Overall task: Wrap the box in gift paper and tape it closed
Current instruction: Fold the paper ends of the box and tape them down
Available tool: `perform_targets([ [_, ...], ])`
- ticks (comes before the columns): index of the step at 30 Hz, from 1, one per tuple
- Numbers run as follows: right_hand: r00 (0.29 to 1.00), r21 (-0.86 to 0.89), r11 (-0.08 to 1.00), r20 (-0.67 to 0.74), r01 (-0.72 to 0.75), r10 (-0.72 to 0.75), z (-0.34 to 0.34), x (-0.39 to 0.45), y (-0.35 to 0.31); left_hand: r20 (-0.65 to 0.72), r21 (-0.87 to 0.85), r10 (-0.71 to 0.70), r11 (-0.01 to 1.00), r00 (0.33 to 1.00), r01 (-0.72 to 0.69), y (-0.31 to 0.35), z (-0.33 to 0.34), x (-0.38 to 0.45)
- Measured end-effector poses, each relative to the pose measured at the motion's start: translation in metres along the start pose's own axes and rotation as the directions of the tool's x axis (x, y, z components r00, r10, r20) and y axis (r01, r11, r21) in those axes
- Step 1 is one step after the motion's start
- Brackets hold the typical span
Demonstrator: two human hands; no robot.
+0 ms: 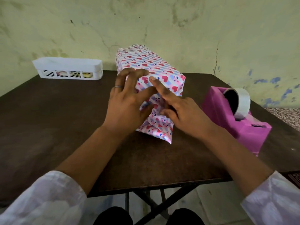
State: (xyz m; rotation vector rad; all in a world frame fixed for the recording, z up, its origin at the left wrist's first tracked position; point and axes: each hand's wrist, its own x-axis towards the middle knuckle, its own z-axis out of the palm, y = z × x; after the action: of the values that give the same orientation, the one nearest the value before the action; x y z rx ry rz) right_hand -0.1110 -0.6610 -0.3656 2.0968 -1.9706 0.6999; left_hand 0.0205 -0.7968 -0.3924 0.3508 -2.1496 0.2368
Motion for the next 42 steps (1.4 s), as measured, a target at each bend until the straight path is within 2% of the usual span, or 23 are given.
perform_targets([
  [9, 0.99, -0.124, 0.99, -0.135, -0.067, 0.05, 0.014, 0.007, -0.009, -0.016, -0.004, 0.0, 1.0, 1.0, 0.0, 0.0, -0.001, 0.001],
  [22, 0.938, -0.17, 0.929, -0.175, -0.329, 0.3, 0.015, 0.018, -0.028, 0.028, -0.059, -0.008, 0.998, 1.0, 0.01, 0.006, -0.014, 0.002],
  [25, 0.921, -0.175, 0.912, -0.197, -0.371, 0.337, 0.015, 0.017, -0.028, 0.02, -0.003, 0.004, 1.0, 1.0, -0.003, 0.005, -0.012, 0.002],
  [33, 0.821, -0.215, 0.806, -0.313, -0.551, 0.478, 0.012, 0.007, -0.008, 0.011, 0.053, 0.01, 0.999, 1.0, -0.011, 0.003, -0.01, 0.002],
  [40, 0.714, -0.144, 0.708, -0.283, -0.691, 0.64, 0.009, -0.001, 0.009, 0.045, 0.022, 0.004, 1.0, 0.999, -0.005, 0.001, -0.009, 0.001],
  [42, 0.697, -0.154, 0.681, -0.22, -0.716, 0.683, 0.013, -0.005, 0.016, 0.043, -0.018, -0.009, 1.0, 0.999, 0.01, 0.001, -0.009, 0.0],
])
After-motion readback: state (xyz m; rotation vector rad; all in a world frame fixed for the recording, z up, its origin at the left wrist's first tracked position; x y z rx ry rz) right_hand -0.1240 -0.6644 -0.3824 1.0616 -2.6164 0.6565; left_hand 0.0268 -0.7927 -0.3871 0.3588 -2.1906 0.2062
